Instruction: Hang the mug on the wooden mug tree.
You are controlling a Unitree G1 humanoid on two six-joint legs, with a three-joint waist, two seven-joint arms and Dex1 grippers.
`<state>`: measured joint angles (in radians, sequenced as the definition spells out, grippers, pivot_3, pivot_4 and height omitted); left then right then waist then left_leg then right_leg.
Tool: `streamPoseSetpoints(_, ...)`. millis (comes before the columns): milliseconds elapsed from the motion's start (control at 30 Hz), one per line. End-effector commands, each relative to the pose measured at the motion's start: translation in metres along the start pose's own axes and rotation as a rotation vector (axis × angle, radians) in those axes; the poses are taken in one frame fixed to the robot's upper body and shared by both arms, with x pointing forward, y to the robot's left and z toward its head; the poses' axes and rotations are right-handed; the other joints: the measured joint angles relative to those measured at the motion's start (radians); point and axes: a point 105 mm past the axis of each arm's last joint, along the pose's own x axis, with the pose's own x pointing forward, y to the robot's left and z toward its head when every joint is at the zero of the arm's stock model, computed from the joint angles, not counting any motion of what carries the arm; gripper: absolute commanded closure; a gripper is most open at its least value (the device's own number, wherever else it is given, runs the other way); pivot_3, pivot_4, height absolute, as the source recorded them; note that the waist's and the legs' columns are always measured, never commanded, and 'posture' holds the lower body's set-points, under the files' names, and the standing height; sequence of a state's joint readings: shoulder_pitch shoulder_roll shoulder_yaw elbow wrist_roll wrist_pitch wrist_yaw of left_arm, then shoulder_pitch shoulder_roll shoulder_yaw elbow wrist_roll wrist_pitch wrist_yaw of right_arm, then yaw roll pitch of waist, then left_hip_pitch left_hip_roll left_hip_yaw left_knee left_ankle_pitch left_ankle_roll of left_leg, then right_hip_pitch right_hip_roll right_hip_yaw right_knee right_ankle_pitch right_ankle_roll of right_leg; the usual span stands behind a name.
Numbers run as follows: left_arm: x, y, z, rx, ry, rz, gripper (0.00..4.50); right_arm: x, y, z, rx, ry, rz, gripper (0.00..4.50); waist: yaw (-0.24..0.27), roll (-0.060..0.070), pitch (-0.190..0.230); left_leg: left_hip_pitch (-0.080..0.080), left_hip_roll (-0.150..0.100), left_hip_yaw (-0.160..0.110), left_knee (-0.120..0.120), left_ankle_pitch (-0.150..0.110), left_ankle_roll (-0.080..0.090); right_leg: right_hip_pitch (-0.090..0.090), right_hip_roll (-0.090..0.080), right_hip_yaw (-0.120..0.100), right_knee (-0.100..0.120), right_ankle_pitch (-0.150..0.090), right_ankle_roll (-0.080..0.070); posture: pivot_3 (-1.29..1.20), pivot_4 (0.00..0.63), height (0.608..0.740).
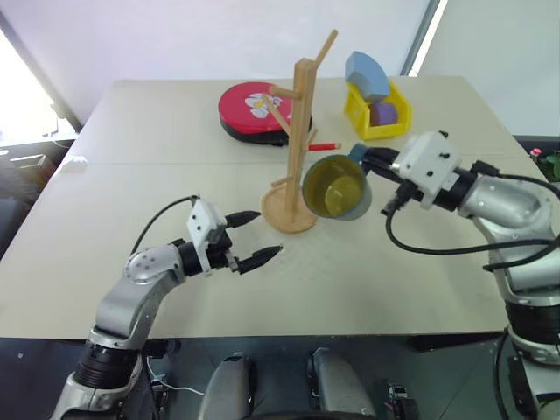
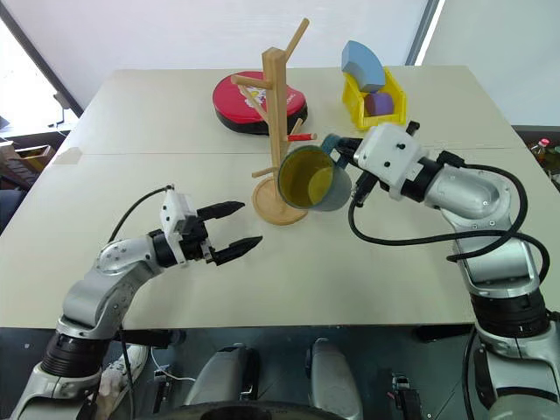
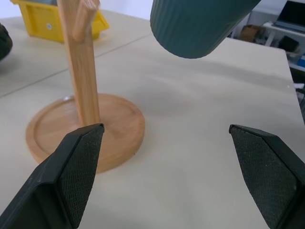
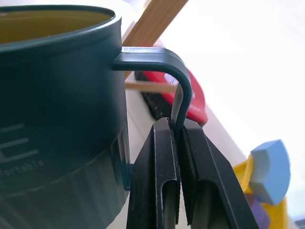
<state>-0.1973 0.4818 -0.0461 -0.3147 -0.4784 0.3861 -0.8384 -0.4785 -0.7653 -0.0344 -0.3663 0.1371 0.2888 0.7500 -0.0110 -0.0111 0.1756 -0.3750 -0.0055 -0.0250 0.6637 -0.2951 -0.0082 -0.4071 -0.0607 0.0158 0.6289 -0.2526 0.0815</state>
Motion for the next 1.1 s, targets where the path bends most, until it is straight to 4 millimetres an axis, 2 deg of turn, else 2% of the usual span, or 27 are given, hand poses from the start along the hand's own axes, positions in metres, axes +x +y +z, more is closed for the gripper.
streamPoseSetpoints(33, -0.004, 0.000, 0.024, 0.037, -0.060, -0.018, 0.00, 0.001, -0.009, 0.011, -0.035, -0.023, -0.012, 4.46, 0.000, 0.000, 0.000, 0.000, 0.000, 0.000, 0.000, 0.000, 0.000, 0.000, 0.000, 0.000, 0.000, 0.000, 0.000, 0.00, 0.150, 0.735)
streamPoseSetpoints(133, -0.009, 0.003, 0.039, 0.043, -0.090, -0.020, 0.00, 0.004, -0.012, 0.014, -0.059, -0.017, 0.001, 4.46, 0.000, 0.000, 0.000, 0.000, 0.000, 0.000, 0.000, 0.000, 0.000, 0.000, 0.000, 0.000, 0.000, 0.000, 0.000, 0.00, 0.150, 0.735)
streamPoseSetpoints(300, -0.014, 0.005, 0.052, 0.042, -0.108, -0.028, 0.00, 0.012, -0.018, 0.015, -0.076, -0.011, 0.001, 4.46, 0.000, 0.000, 0.000, 0.000, 0.000, 0.000, 0.000, 0.000, 0.000, 0.000, 0.000, 0.000, 0.000, 0.000, 0.000, 0.00, 0.150, 0.735)
streamPoseSetpoints(633, -0.018, 0.009, 0.059, 0.048, -0.117, -0.019, 0.00, 0.034, -0.013, 0.013, -0.092, 0.007, 0.041, 4.46, -0.001, 0.000, 0.000, 0.000, 0.000, 0.000, 0.000, 0.000, 0.000, 0.000, 0.000, 0.000, 0.000, 0.000, 0.000, 0.00, 0.150, 0.735)
streamPoseSetpoints(967, -0.018, 0.006, 0.059, 0.043, -0.121, -0.012, 0.00, 0.043, -0.011, 0.009, -0.107, 0.036, 0.057, 4.46, 0.000, 0.000, 0.000, 0.000, 0.000, 0.000, 0.000, 0.000, 0.000, 0.000, 0.000, 0.000, 0.000, 0.001, 0.001, 0.00, 0.150, 0.735)
streamPoseSetpoints(1067, -0.018, 0.006, 0.059, 0.042, -0.122, -0.010, 0.00, 0.043, -0.014, 0.011, -0.111, 0.027, 0.038, 3.44, 0.000, 0.000, 0.000, 0.000, 0.000, 0.000, 0.000, 0.000, 0.000, 0.000, 0.000, 0.000, 0.000, 0.001, 0.001, 0.00, 0.150, 0.735)
streamPoseSetpoints(1100, -0.017, 0.007, 0.058, 0.041, -0.122, -0.009, 0.00, 0.043, -0.017, 0.012, -0.118, 0.025, 0.023, 2.97, -0.001, 0.000, 0.000, 0.000, 0.000, 0.000, 0.000, 0.000, 0.000, 0.000, 0.000, 0.000, 0.000, 0.001, 0.001, 0.00, 0.150, 0.735)
